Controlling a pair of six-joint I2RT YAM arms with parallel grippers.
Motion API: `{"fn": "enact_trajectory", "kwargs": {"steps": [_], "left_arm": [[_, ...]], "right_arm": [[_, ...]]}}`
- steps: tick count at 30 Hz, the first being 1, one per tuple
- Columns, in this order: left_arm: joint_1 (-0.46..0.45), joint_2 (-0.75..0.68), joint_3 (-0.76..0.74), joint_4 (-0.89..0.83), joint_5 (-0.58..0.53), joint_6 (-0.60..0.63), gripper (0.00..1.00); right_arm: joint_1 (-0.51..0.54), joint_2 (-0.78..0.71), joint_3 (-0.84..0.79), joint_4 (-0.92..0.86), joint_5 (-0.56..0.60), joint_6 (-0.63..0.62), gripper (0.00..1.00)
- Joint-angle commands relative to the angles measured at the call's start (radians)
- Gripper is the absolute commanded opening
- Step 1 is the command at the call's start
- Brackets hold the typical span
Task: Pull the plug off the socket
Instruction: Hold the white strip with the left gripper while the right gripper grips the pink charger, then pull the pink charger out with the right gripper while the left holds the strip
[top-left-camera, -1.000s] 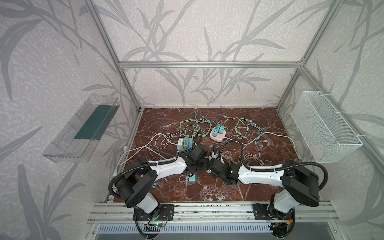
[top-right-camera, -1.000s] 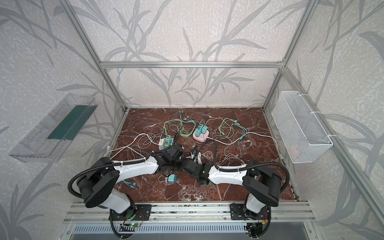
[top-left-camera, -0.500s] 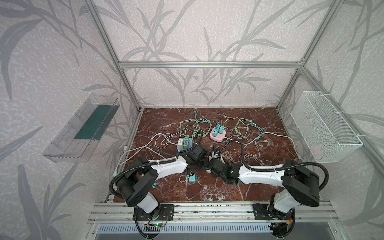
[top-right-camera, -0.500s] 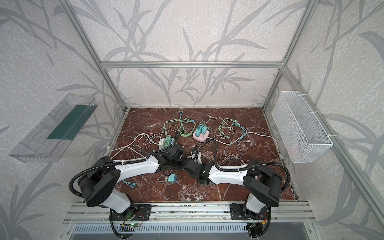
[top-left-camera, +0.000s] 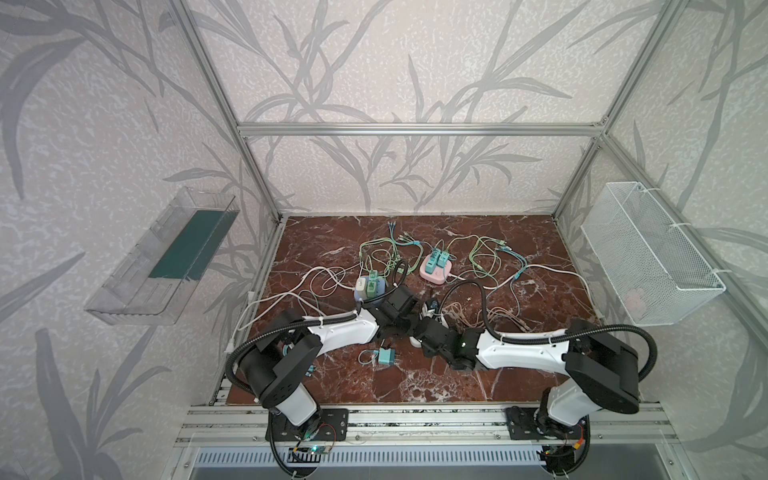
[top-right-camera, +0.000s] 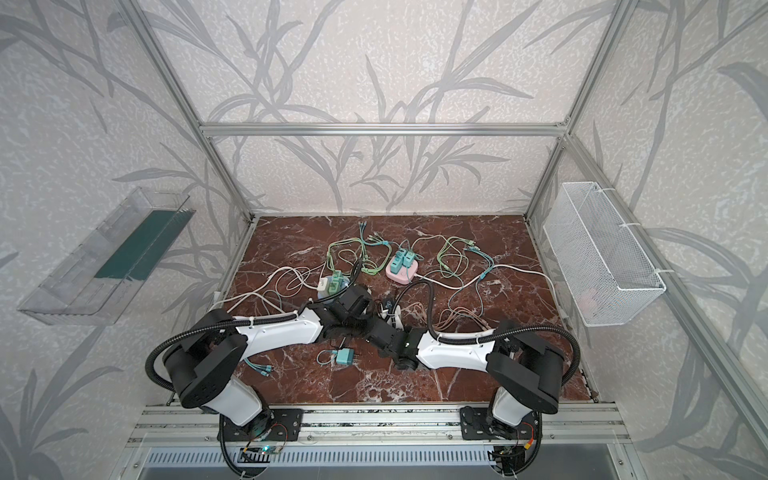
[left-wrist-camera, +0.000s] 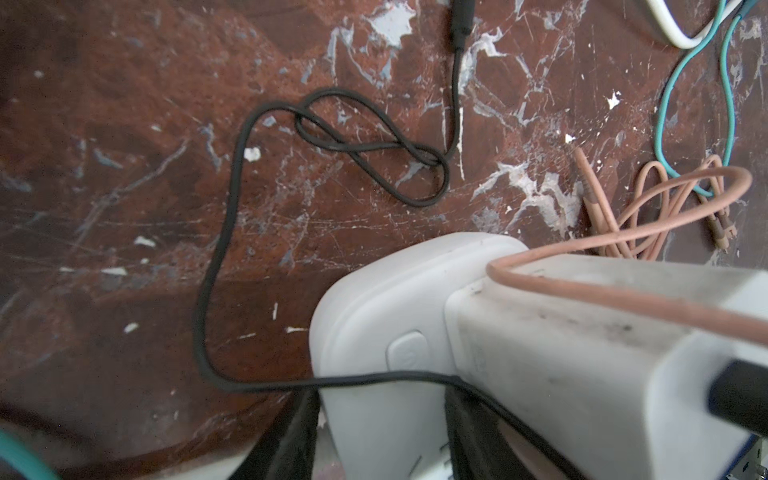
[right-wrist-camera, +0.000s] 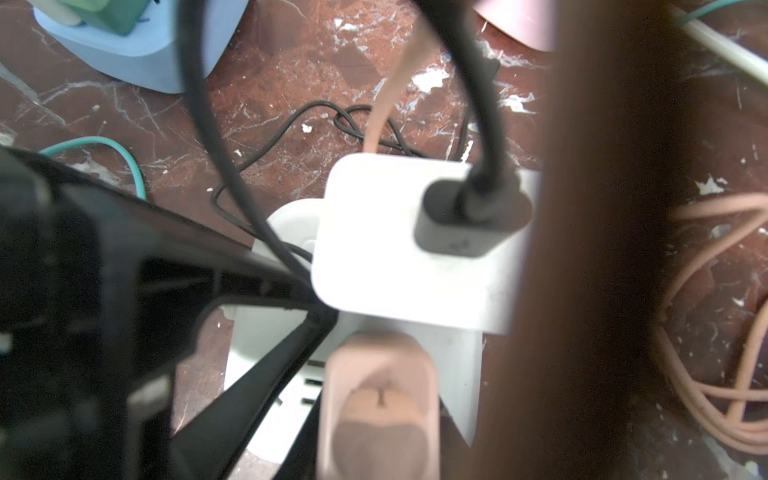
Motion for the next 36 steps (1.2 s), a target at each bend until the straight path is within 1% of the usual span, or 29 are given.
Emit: {"fn": "enact_trajectory", "kwargs": {"steps": [1, 13, 19, 26, 30, 36], "left_arm": [[-0.006, 0.042, -0.017, -0.062, -0.006, 0.011, 0.49], [-0.006, 0.05, -0.013, -0.076, -0.013, 0.013, 0.44], [-0.011, 0.056, -0.009, -0.073, -0.015, 0.013, 0.44], [-0.017, 0.056, -0.009, -0.075, -0.023, 0.014, 0.42], [-0.024, 0.067, -0.004, -0.073, -0.026, 0.013, 0.42], [-0.031, 0.083, 0.007, -0.076, -0.026, 0.016, 0.42]], "right_arm": [[0.02, -0.067, 0.019, 0.046, -0.01, -0.025, 0.09], [-0.002, -0.119, 0.0, 0.023, 0.004, -0.044, 0.1], [-0.001, -0.076, 0.014, 0.04, -0.043, -0.031, 0.1], [0.003, -0.033, 0.065, -0.03, -0.021, -0.066, 0.1], [0.016, -0.024, 0.085, -0.03, -0.02, -0.08, 0.1], [0.026, 0.03, 0.124, -0.036, -0.029, -0.082, 0.1]]}}
